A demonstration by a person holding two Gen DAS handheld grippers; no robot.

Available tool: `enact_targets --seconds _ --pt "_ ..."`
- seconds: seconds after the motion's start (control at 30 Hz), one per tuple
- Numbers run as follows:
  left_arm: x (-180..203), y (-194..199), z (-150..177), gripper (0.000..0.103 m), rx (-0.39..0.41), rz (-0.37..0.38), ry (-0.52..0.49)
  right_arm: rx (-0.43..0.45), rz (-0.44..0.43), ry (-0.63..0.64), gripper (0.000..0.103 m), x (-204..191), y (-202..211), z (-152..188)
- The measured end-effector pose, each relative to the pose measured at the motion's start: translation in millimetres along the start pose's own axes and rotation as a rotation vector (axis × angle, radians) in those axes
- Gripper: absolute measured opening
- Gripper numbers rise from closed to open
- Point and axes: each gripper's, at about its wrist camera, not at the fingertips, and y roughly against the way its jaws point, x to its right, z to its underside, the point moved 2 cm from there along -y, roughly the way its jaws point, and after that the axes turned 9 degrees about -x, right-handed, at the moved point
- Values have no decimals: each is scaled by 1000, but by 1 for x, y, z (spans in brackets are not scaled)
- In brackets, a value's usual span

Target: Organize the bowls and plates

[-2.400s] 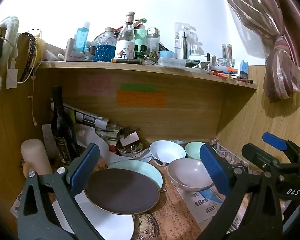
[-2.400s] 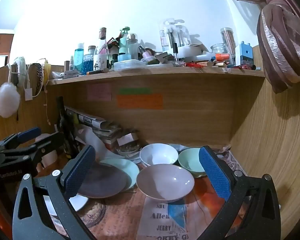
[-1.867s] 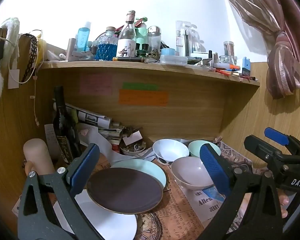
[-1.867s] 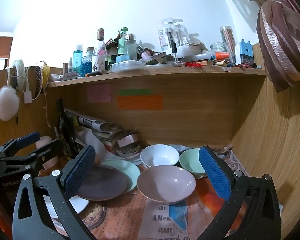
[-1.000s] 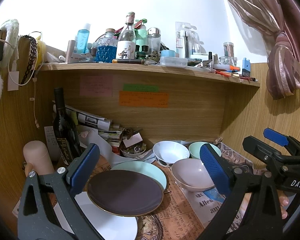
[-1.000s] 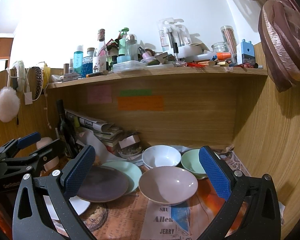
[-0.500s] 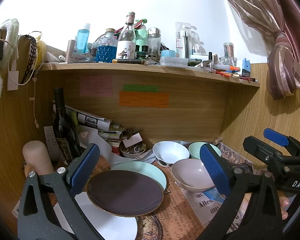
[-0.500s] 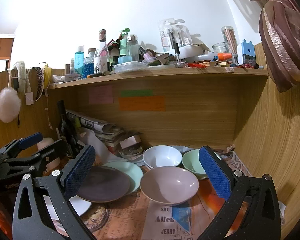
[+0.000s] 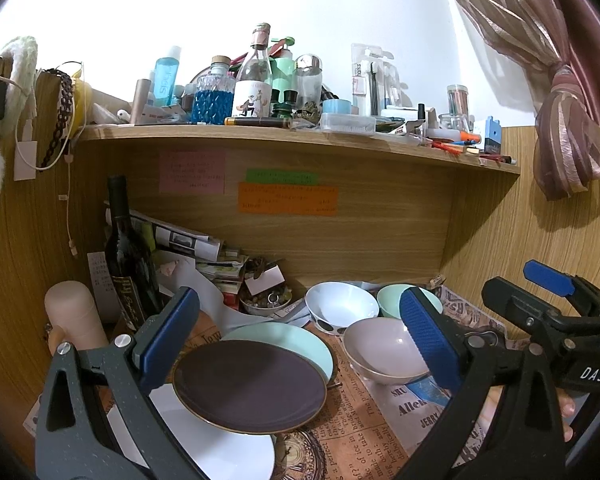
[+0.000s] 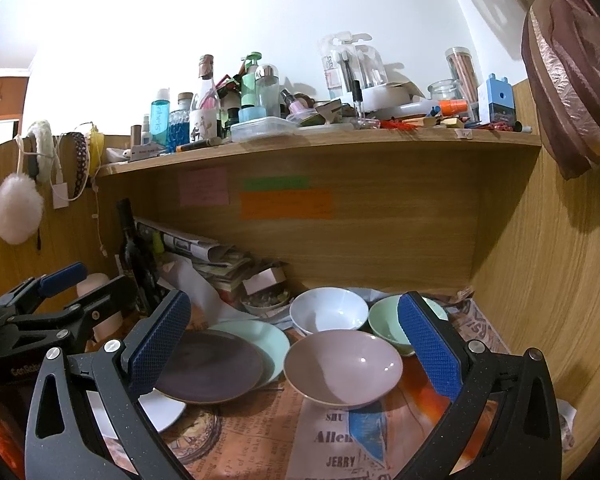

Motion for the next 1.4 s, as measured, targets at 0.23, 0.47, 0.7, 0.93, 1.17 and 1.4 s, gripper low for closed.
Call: enact_targets --seconds 0.23,0.47,0.7,0.93,1.17,1.4 --pt "0 -2 0 102 -1 1 1 -2 -2 0 103 0 -2 1" --pt "-1 -3 2 102 -6 11 3 -5 -6 -1 103 -1 -3 0" --pt "-6 -10 3 102 -43 22 2 -8 -6 -1 103 -2 -6 1" --pt "-29 -24 9 102 -116 4 25 -64 -33 3 103 -6 -29 7" --pt "-65 -44 17 102 -192 -51 6 -172 -67 12 103 -13 -68 20" --pt "-108 -84 26 89 -314 -93 24 -282 -99 2 100 -24 -104 36"
